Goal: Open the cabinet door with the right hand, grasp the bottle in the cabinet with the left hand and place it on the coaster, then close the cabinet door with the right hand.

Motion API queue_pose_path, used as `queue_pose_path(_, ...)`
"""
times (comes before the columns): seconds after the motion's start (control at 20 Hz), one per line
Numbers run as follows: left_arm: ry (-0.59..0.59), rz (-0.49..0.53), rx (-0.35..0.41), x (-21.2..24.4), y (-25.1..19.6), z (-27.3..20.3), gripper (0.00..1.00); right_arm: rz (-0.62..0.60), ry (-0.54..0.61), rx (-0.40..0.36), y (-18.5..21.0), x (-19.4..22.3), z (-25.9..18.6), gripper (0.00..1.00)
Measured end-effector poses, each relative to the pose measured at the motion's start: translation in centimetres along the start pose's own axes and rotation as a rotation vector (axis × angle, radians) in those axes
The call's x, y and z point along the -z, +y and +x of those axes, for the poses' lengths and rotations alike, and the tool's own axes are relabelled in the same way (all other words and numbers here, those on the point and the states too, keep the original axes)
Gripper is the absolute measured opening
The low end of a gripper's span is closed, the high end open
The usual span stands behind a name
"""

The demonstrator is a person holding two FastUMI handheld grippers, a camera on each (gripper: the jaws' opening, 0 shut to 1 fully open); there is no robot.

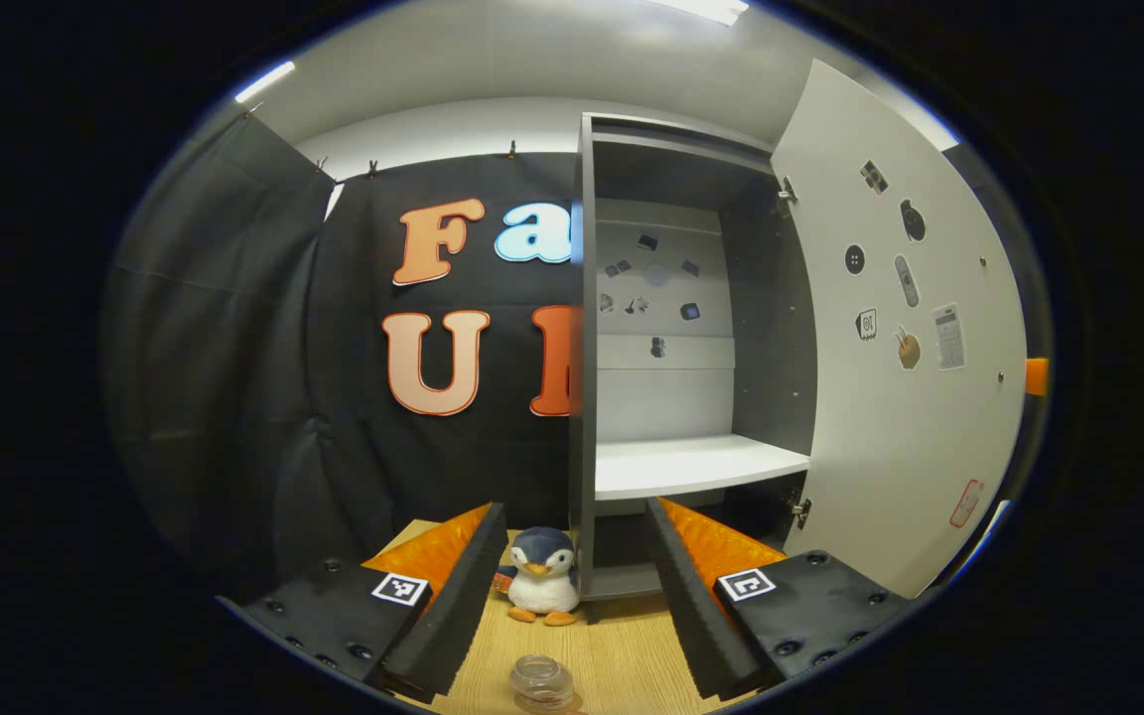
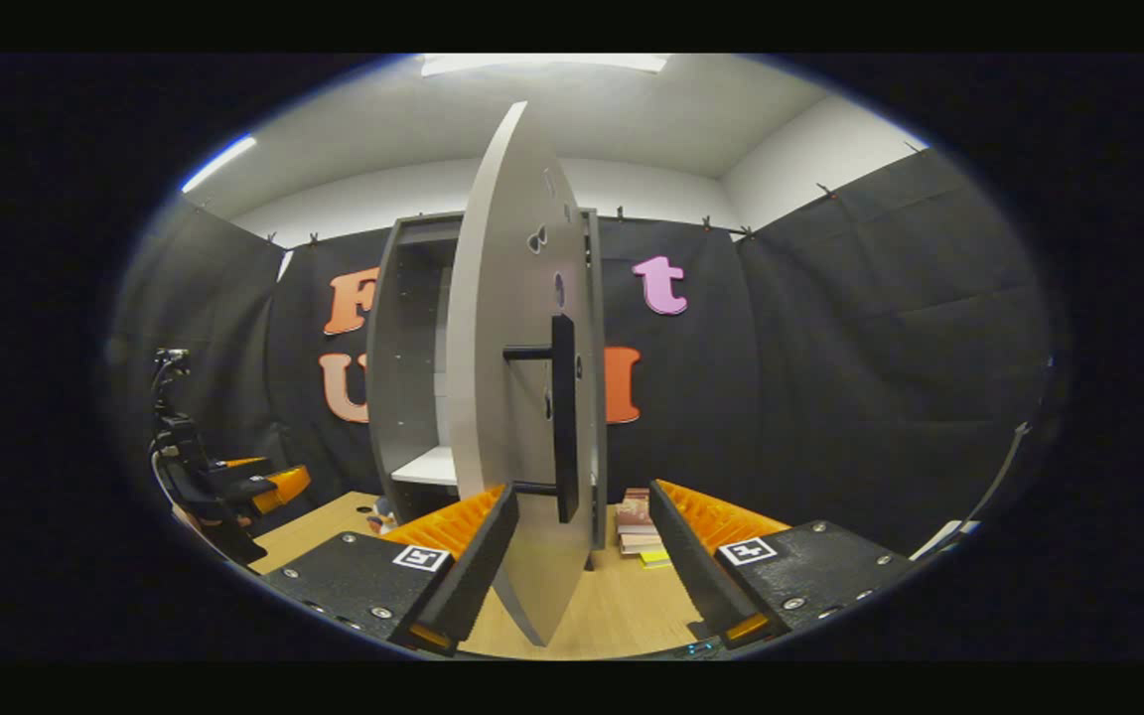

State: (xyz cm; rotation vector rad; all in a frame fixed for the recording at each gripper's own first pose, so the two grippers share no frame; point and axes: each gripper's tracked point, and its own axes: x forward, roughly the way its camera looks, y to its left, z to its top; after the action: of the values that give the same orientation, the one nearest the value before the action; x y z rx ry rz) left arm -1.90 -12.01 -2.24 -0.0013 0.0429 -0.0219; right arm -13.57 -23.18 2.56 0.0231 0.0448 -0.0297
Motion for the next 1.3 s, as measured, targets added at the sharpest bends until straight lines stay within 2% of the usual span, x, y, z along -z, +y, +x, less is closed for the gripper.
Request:
queue_pose_path(0.15,0.004,-0.012,-0.021,0.3,1.8,0.2,0.91,0.023,0.011,-0.089,3.9,0.3,1.4,0.78)
queue_pose_path(0.2,0.004,-0.011,-0.026,0.3,2.4,0.3,0.9,0.021,0.014,-0.108,5.1,0.4,1.9,0.66)
queue_pose_path(0.25,0.003,-0.005,-0.033,0.2,3.1,0.5,0.9,0.01,0.01,-0.121,6.4,0.3,2.5,0.72)
queue_pose_path(0.5,-0.002,0.012,-0.057,0.7,6.4,1.1,0.9,-0.003,0.011,-0.183,11.8,0.7,5.2,0.46)
queue_pose_path(0.7,-0.004,0.024,-0.063,0.4,8.6,2.9,0.9,0.019,0.021,-0.237,16.6,0.6,8.8,0.35)
queue_pose_path(0.85,-0.002,0.022,-0.061,0.6,9.9,4.1,0.9,-0.017,0.019,-0.237,19.3,1.2,11.6,0.32)
queue_pose_path(0.95,-0.003,0.015,-0.057,0.7,10.8,5.0,0.9,-0.045,0.019,-0.22,19.7,1.3,12.3,0.32)
queue_pose_path(1.1,-0.001,0.001,-0.055,1.3,12.3,5.8,0.9,-0.009,0.024,-0.22,20.5,1.6,13.3,0.32)
queue_pose_path(1.3,0.004,-0.019,-0.037,1.8,13.6,7.7,0.9,0.01,0.016,-0.212,23.3,2.2,17.8,0.28)
